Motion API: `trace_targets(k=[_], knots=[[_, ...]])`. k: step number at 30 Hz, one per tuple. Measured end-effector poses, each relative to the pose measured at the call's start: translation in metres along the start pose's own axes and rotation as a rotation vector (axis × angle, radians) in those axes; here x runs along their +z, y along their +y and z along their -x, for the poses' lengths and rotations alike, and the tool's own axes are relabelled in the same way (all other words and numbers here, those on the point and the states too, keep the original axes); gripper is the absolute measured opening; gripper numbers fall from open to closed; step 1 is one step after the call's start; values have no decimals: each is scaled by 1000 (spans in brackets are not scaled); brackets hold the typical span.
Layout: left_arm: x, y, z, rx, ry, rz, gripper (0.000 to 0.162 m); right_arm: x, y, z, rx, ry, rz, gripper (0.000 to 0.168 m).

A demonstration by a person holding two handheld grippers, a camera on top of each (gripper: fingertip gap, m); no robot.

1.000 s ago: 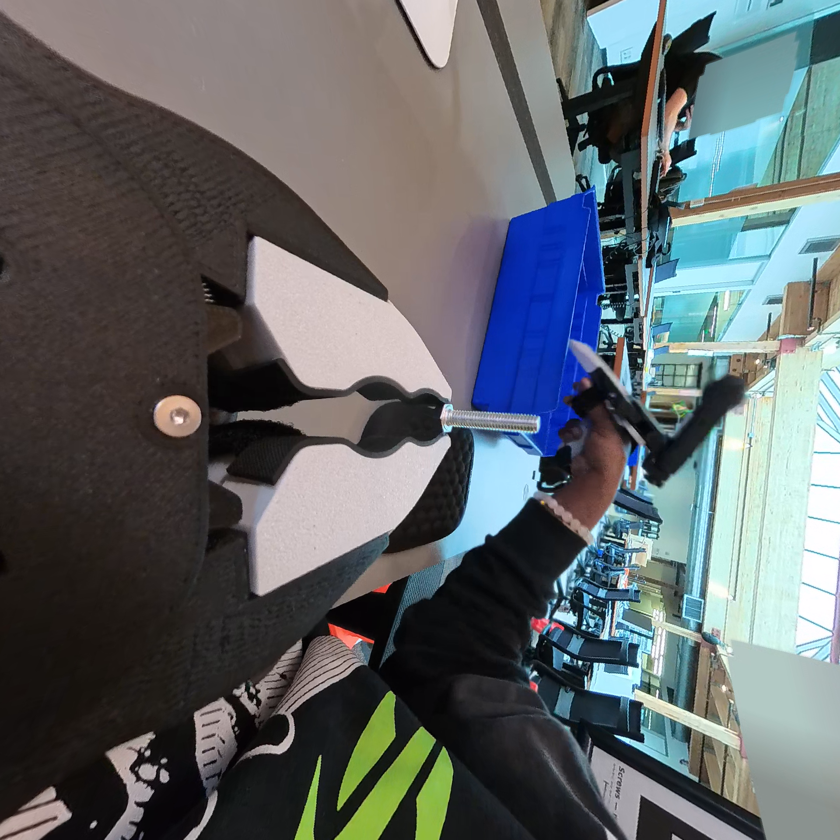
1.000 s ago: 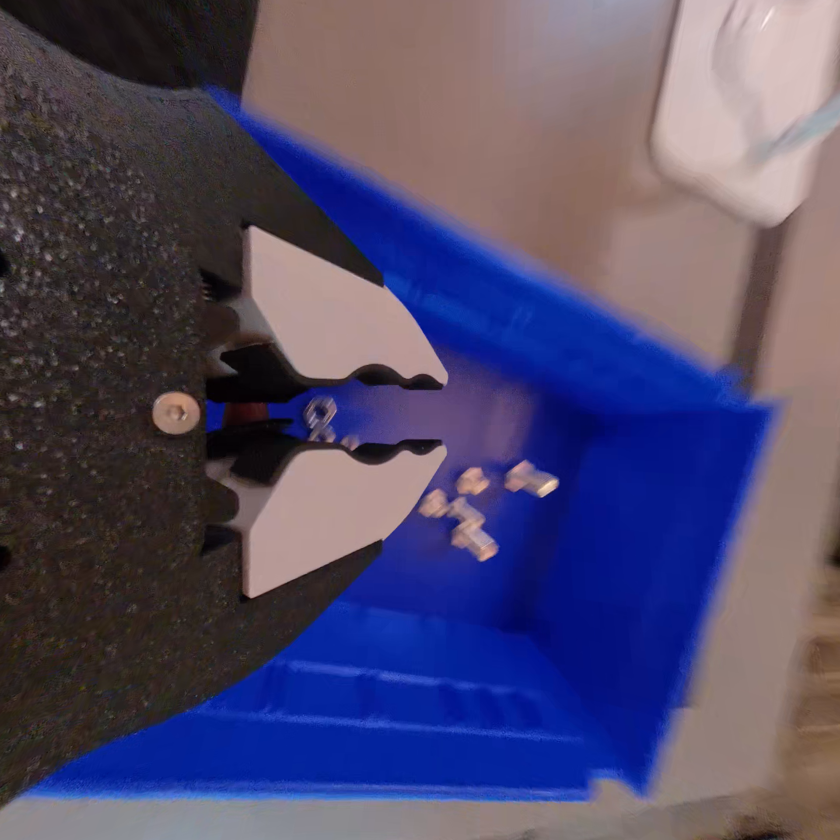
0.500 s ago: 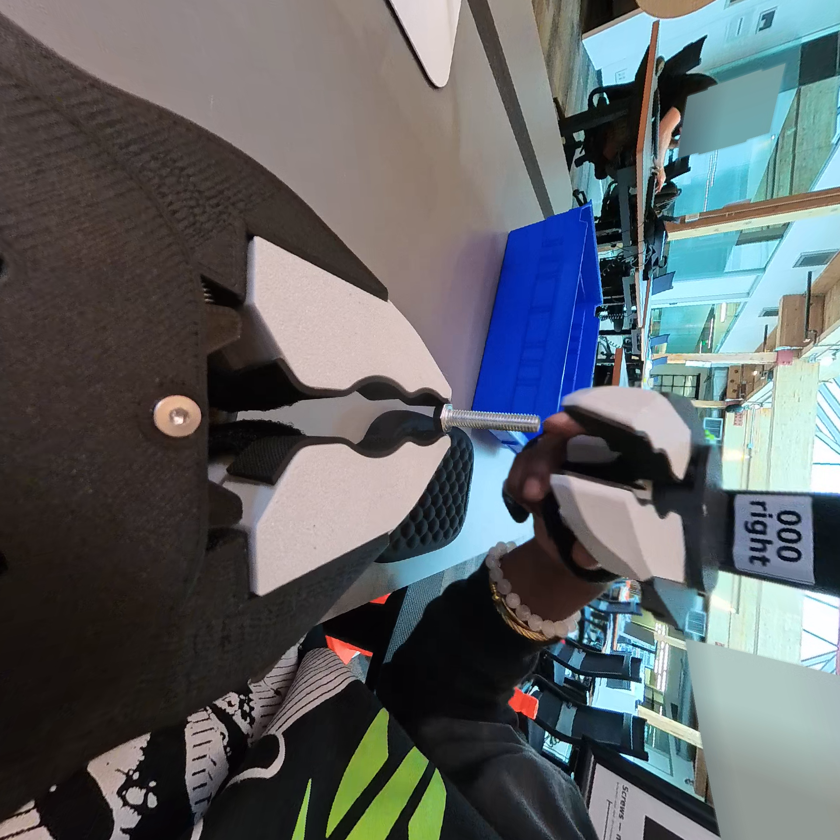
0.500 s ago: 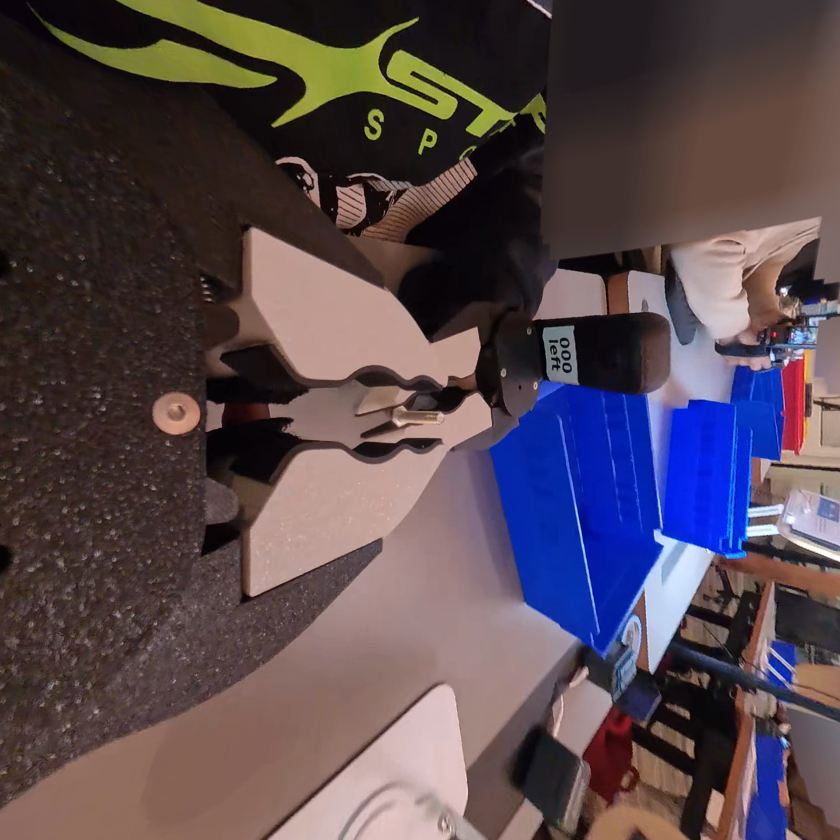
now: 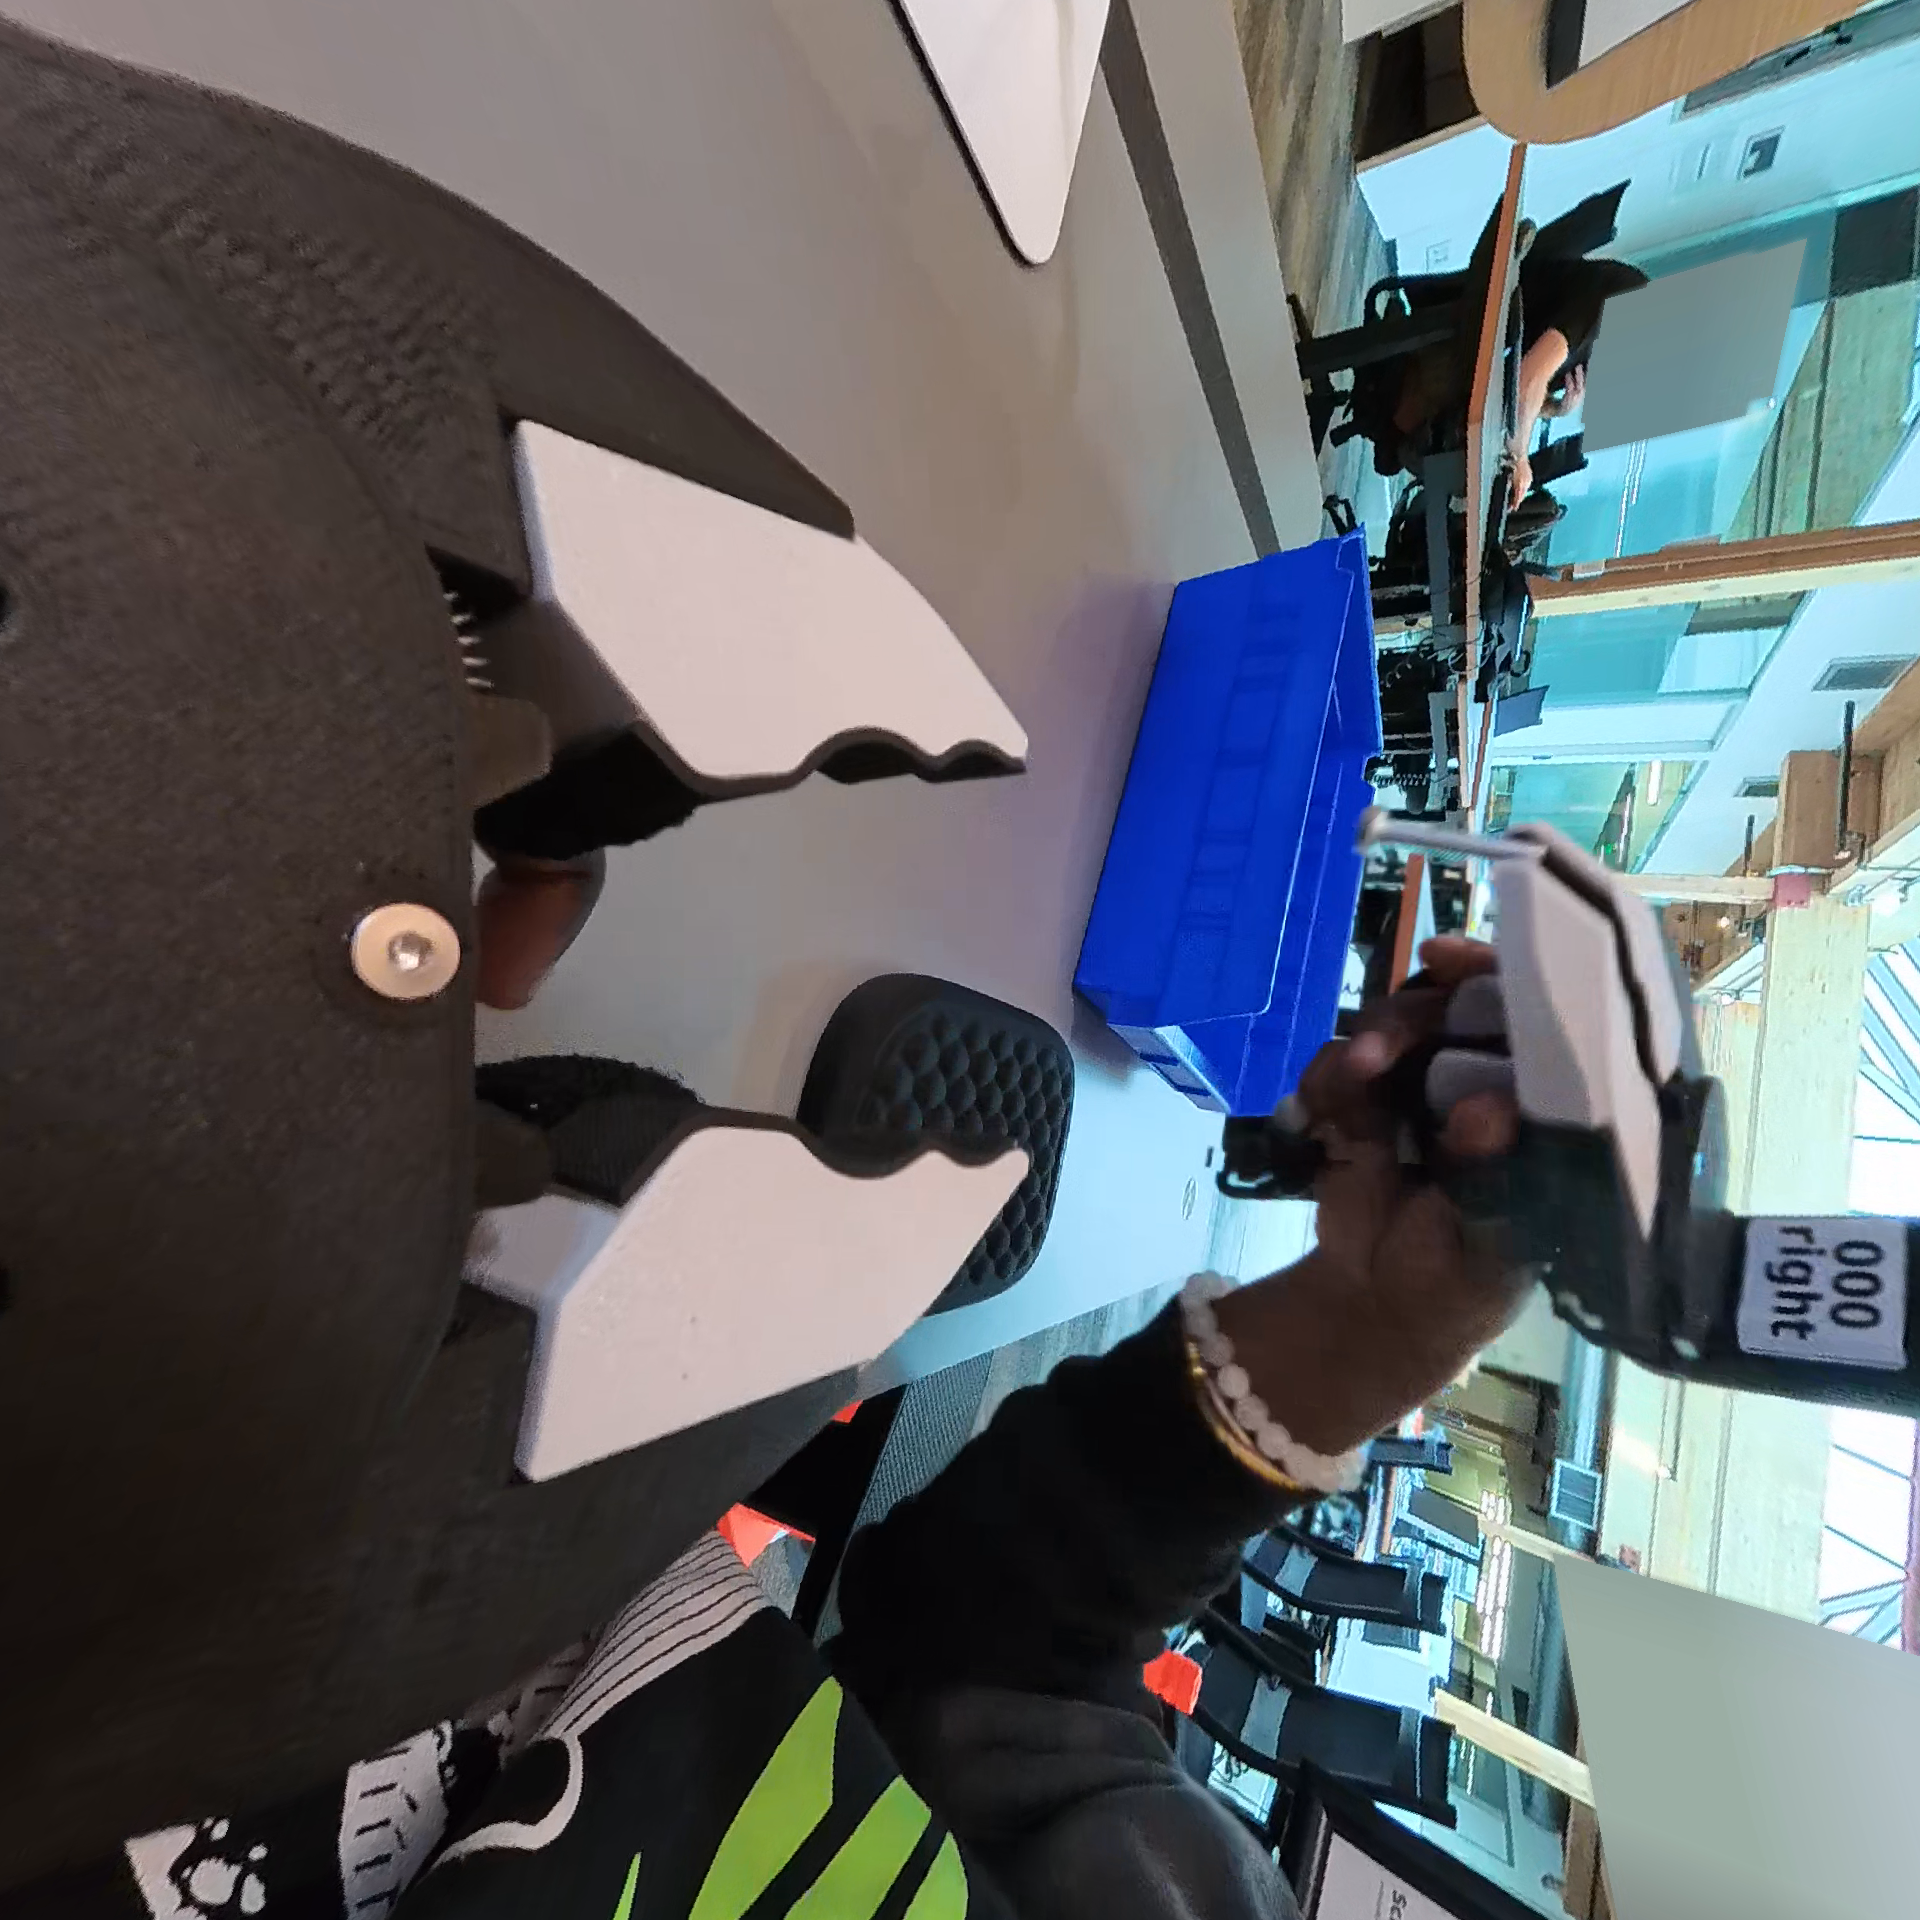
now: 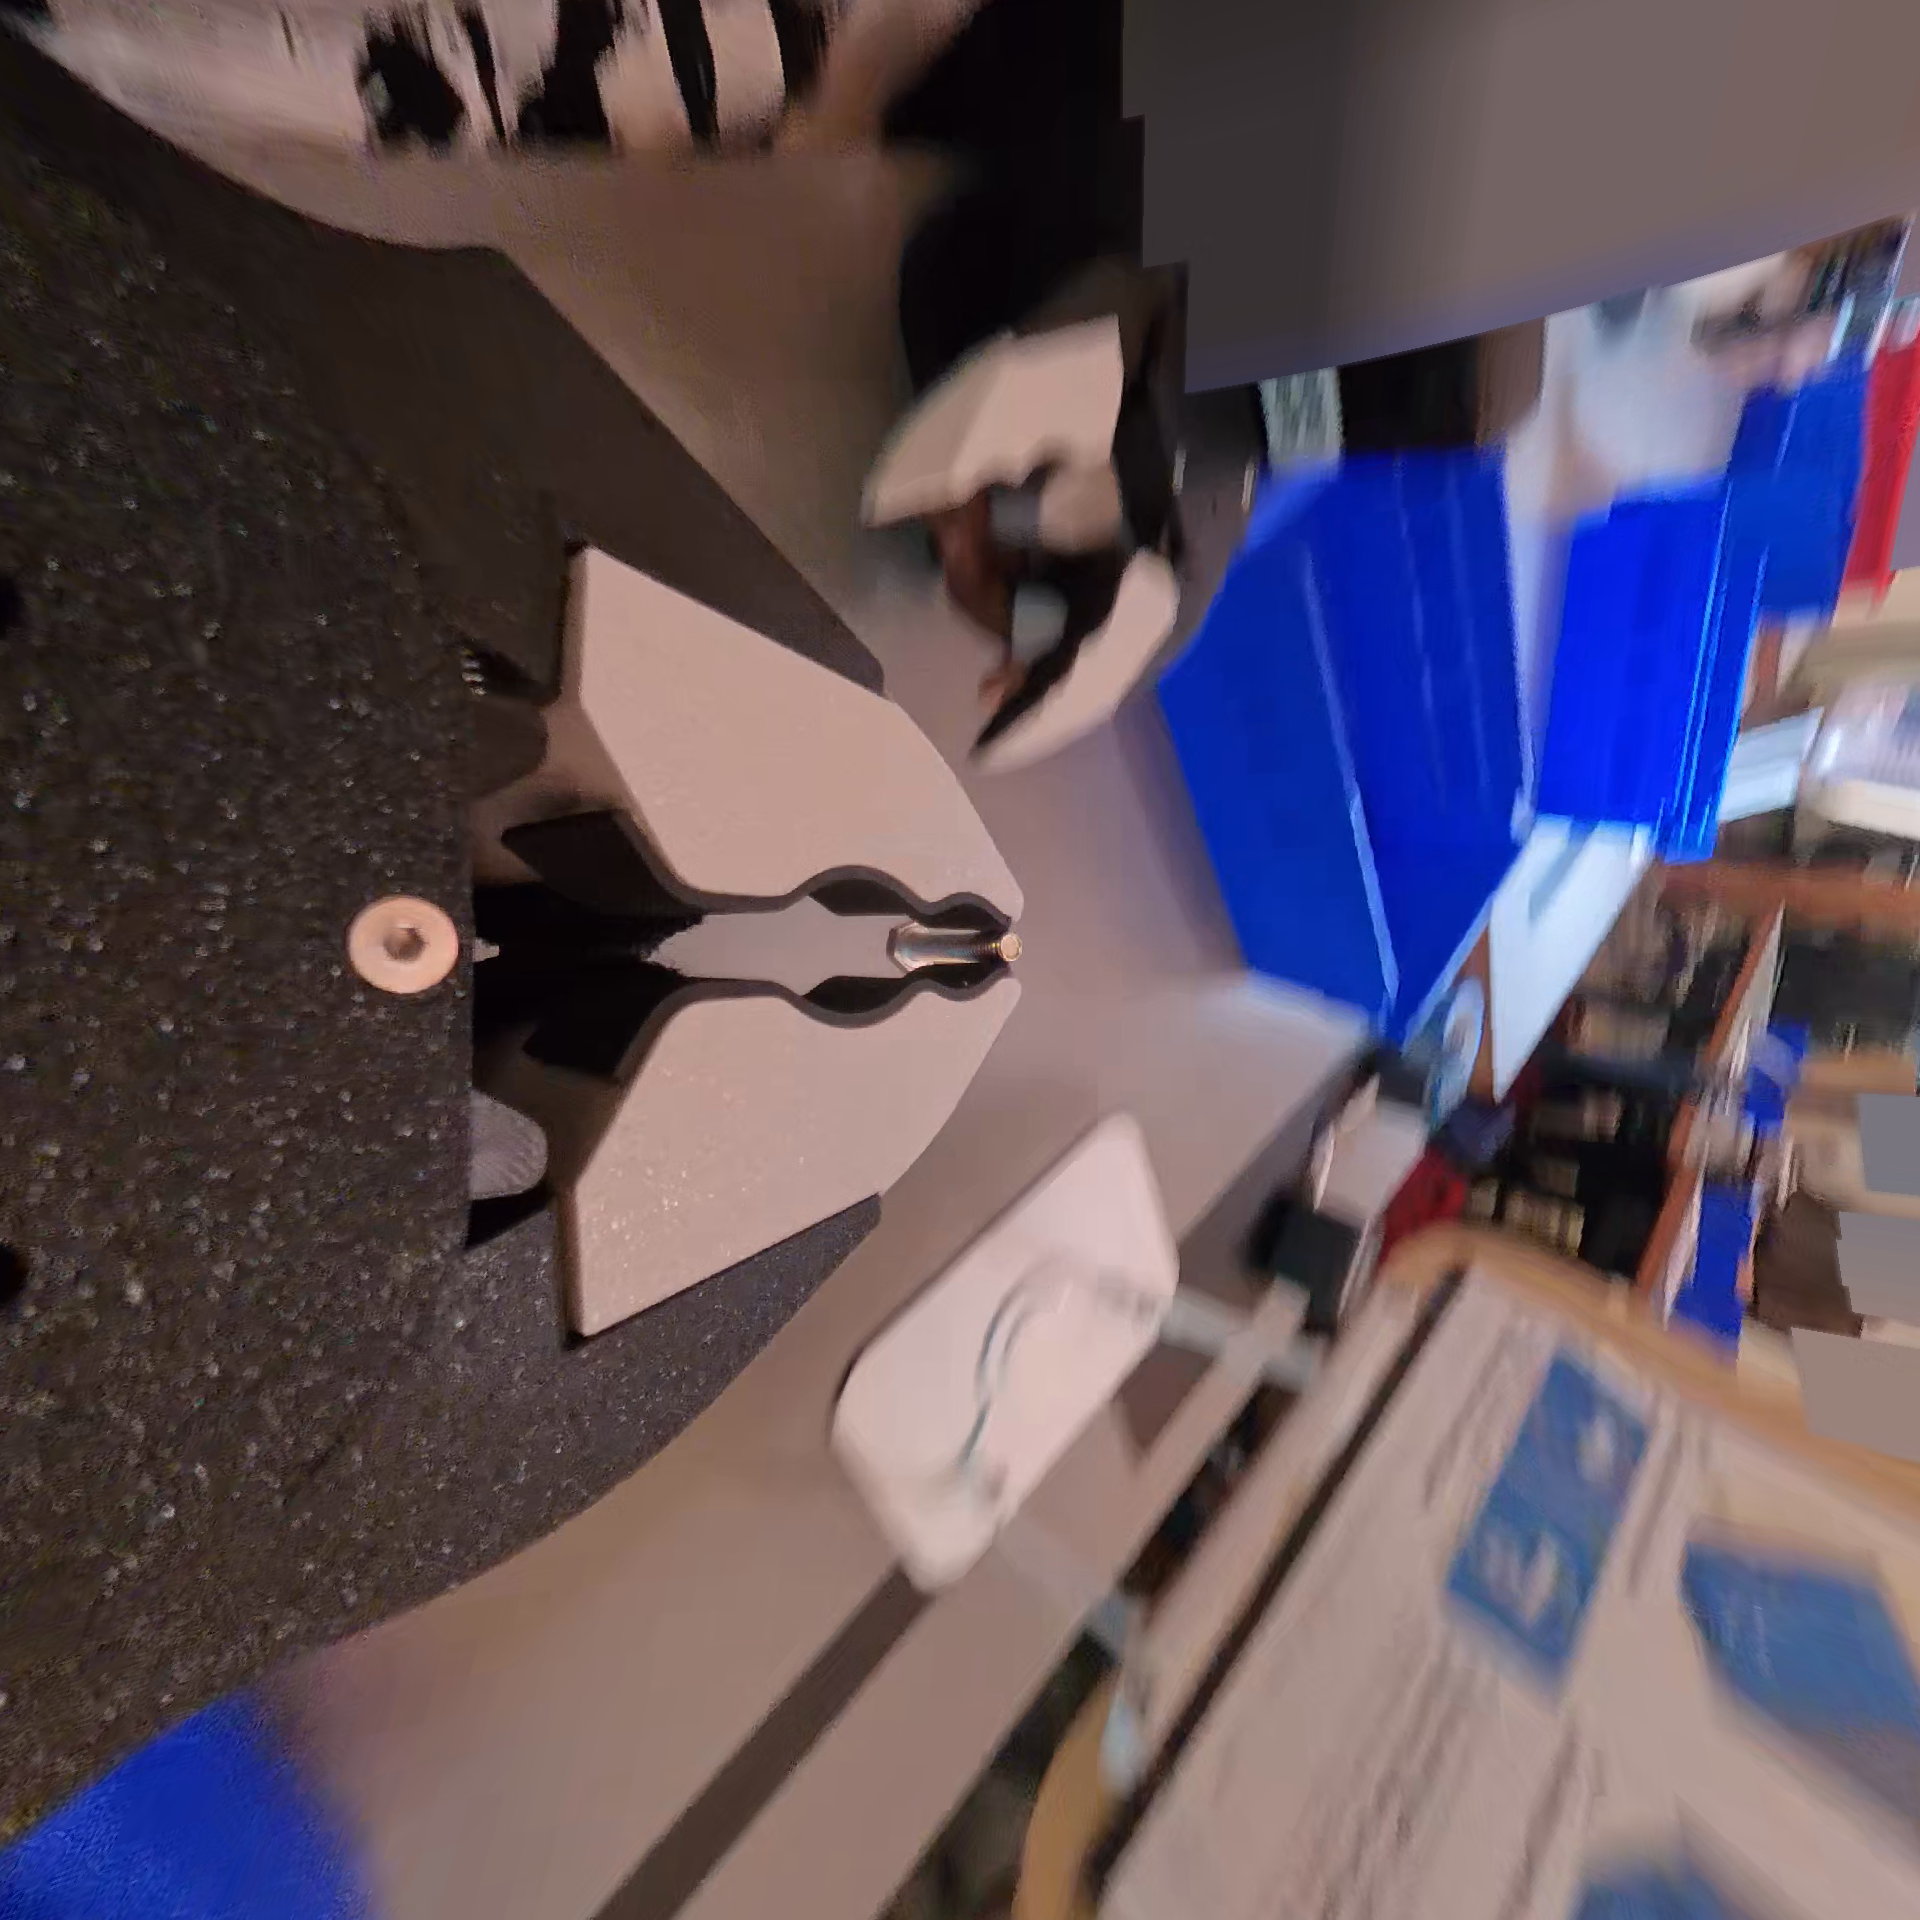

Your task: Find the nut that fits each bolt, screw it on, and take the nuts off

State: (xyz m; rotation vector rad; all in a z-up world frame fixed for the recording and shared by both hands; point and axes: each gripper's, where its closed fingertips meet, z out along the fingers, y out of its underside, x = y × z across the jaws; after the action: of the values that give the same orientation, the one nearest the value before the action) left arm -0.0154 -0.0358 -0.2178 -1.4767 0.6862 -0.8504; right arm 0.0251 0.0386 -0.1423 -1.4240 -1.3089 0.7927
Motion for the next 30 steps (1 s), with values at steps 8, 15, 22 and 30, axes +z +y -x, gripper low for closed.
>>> trace_targets(k=[8, 15, 22, 30], knots=[[0, -2, 3, 10, -26, -12, 72, -100, 74, -184, 157, 596, 123, 6], [0, 0, 4, 10, -28, -5, 71, -124, 166, -234, 400, 711, 219, 6], [1, 2, 5, 14, -29, 3, 70, -124, 226, -241, 561, 739, 327, 6], [1, 3, 5, 22, -33, 12, 69, -122, 238, -243, 582, 750, 371, 7]])
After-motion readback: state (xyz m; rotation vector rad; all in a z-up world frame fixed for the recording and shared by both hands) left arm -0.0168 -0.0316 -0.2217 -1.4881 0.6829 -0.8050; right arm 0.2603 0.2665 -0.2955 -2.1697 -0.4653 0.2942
